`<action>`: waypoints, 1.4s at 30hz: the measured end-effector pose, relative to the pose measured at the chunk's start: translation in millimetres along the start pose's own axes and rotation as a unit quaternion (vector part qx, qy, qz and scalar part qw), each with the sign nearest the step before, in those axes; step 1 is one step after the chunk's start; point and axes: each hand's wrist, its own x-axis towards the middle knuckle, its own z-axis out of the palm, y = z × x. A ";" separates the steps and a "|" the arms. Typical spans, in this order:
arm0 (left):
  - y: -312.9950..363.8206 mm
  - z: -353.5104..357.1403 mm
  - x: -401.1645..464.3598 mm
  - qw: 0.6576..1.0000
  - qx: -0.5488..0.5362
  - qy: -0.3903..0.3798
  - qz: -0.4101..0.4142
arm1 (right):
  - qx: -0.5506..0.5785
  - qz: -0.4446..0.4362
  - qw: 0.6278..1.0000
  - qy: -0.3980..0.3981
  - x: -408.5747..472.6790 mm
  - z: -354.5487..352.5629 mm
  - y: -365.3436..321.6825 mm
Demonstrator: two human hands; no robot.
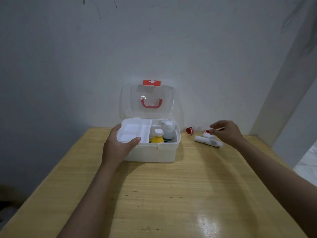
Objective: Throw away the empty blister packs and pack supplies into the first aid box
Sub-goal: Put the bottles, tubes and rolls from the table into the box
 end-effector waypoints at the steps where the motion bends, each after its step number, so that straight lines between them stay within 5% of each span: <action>1: -0.5 -0.3 0.3 1.000 -0.001 0.002 0.001 | -0.022 0.014 1.000 -0.007 -1.8 2.0 12.4; 7: 0.3 0.8 0.6 1.000 0.002 0.005 -0.011 | -0.034 0.033 0.999 -0.020 -16.7 21.4 51.7; 12: -0.3 0.5 -1.2 1.000 -0.013 0.008 -0.011 | 0.012 0.005 0.999 0.051 -28.5 31.0 54.0; 20: 4.8 -0.9 -3.9 1.000 -0.017 0.005 -0.013 | 0.055 -0.150 0.984 0.080 -27.4 1.3 -20.9; 29: 8.8 -7.9 -6.3 0.999 -0.035 -0.031 -0.019 | -0.074 -0.306 0.946 -0.083 -6.2 33.7 -162.5; 35: 8.5 -9.0 -5.6 0.998 -0.032 -0.038 -0.024 | -0.180 -0.298 0.915 -0.204 9.6 79.4 -202.1; 42: 6.3 -6.7 -4.1 0.999 -0.019 -0.033 -0.027 | -0.159 -0.294 0.903 -0.270 18.4 108.8 -203.6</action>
